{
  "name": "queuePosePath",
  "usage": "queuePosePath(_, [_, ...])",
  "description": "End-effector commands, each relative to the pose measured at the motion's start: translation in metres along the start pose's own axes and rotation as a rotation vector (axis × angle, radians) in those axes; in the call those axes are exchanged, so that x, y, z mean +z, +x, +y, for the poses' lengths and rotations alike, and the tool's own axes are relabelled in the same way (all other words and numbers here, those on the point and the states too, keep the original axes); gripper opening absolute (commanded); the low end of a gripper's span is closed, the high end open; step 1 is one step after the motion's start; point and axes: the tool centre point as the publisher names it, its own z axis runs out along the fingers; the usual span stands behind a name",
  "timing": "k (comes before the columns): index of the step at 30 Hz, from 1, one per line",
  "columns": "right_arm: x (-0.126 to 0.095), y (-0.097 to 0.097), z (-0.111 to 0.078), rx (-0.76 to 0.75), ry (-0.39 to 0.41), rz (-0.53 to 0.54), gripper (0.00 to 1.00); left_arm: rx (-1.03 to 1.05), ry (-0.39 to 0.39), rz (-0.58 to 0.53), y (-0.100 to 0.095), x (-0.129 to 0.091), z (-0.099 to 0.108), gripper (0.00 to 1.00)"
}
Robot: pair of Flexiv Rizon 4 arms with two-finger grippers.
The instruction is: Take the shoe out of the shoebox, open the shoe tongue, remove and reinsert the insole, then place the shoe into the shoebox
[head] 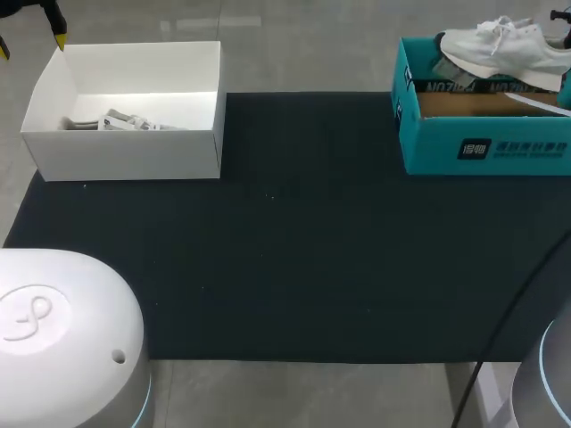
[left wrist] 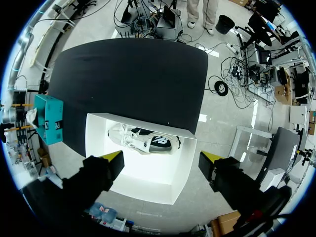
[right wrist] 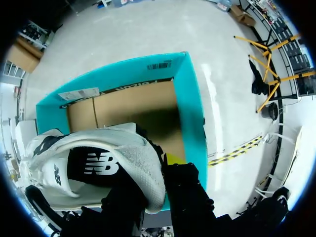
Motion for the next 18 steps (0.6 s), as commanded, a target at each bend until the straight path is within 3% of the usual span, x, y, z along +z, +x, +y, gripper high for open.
queuePosePath(1, [-0.041, 0.005, -0.014, 0.002, -0.053, -0.041, 0.00, 0.000, -0.001, 0.002, 0.000, 0.000, 0.000, 1.00])
queuePosePath(10, [-0.067, 0.005, -0.035, 0.041, -0.228, -0.088, 0.00, 0.000, -0.001, 0.002, 0.000, 0.000, 0.000, 1.00])
queuePosePath(18, [-0.098, 0.017, -0.063, 0.021, -0.321, -0.144, 0.00, 0.000, -0.001, 0.002, 0.000, 0.000, 0.000, 1.00])
